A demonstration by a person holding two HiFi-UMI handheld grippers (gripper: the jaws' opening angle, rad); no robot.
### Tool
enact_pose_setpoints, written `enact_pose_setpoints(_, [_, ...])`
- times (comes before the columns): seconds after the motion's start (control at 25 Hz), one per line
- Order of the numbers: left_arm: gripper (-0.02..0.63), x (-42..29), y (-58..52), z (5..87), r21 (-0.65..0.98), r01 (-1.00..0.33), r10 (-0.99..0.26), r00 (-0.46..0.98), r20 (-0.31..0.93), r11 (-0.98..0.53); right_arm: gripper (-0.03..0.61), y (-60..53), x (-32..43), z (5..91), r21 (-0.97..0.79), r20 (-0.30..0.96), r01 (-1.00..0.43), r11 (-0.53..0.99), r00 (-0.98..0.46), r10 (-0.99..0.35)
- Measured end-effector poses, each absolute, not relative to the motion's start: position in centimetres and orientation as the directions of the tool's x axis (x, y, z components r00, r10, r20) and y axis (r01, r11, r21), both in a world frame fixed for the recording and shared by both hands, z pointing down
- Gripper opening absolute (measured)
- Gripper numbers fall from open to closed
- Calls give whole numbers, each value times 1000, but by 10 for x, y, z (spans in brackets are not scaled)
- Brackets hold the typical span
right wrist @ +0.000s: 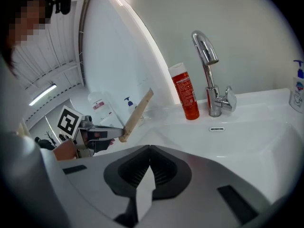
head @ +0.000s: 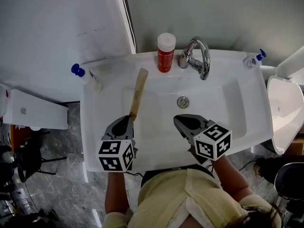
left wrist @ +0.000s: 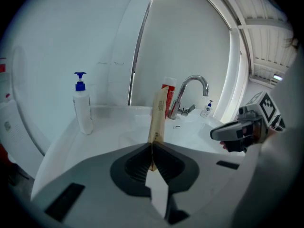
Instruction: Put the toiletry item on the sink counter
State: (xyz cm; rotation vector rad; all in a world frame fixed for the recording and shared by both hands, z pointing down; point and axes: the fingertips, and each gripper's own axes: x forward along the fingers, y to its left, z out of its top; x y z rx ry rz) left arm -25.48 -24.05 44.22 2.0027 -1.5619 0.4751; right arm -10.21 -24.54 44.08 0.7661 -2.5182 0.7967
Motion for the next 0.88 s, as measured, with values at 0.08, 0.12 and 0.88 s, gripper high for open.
enact_pose_setpoints(0.08, [46, -260, -246, 446, 195, -965, -761, 260, 594, -177, 25, -247, -103, 443, -405, 508, -607, 684, -771, -383])
enact_pose_setpoints(0.12, [46, -262, -249, 448, 189, -965, -758, 258, 599, -179, 25, -249, -103, 444, -405, 510, -610, 681, -769, -385])
enact_pose_setpoints(0.88, [46, -292, -305, 477, 5, -956, -693, 217, 688, -294, 25, -262, -100, 460, -403, 559, -671, 623, -719, -414])
